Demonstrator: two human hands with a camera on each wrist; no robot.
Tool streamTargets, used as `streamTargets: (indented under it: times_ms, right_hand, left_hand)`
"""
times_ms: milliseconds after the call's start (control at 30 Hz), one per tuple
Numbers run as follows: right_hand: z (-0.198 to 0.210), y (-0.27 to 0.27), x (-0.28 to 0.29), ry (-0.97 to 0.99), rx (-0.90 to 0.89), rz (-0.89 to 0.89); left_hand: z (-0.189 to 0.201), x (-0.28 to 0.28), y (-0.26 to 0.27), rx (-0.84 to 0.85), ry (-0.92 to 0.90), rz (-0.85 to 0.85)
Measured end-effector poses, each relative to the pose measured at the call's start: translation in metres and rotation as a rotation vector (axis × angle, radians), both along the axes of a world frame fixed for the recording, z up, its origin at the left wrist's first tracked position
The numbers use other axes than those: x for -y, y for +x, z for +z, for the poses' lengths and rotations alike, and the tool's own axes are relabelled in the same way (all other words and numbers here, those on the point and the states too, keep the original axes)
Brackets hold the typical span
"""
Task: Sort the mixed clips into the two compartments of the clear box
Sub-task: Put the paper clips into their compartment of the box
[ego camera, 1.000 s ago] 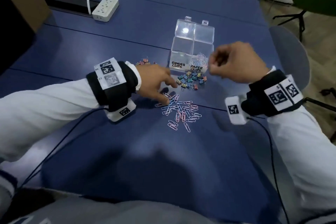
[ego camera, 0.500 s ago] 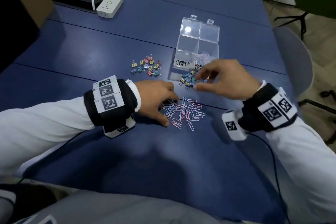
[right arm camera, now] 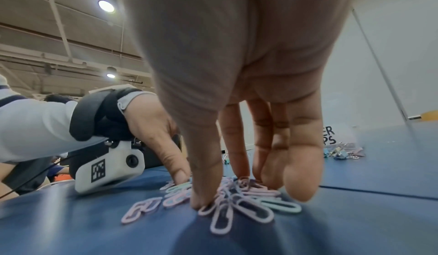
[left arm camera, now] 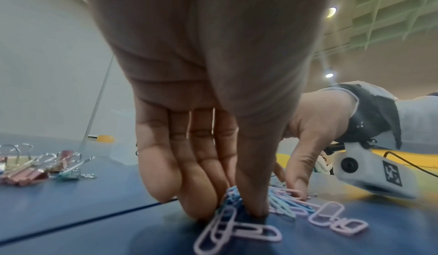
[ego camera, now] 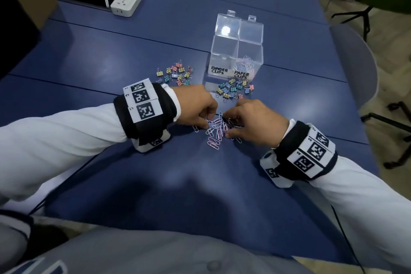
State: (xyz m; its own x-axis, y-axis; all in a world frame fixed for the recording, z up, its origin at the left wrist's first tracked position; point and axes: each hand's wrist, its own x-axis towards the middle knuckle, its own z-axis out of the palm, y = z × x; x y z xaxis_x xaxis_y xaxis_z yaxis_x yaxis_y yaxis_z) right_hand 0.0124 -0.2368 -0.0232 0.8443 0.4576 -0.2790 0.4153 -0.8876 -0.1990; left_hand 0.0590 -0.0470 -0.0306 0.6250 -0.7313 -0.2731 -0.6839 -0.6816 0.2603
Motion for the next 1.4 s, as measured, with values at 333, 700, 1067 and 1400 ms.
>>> streamTargets:
  times_ms: [333,700,1067,1400]
  right_hand:
    - [0.001,0.008,-0.001,0.051,0.071,-0.003]
    - [0.002,0.014,0.006,0.175,0.091,-0.08]
    - [0.044,0.088,0.043,0.942,0.272,-0.636]
    - [0.021,0.123,0.043,0.773,0.34,-0.746]
  left_hand:
    - [0.006,0.004,0.003,0.025,0.021,-0.02]
    - [0.033,0.005,0.029,-0.013,-0.111,0.06]
    - [0.081,0.055,0.103,0.14,-0.298,0.312]
    - [0.068,0.066,0.11,0.095,-0.285,0.432]
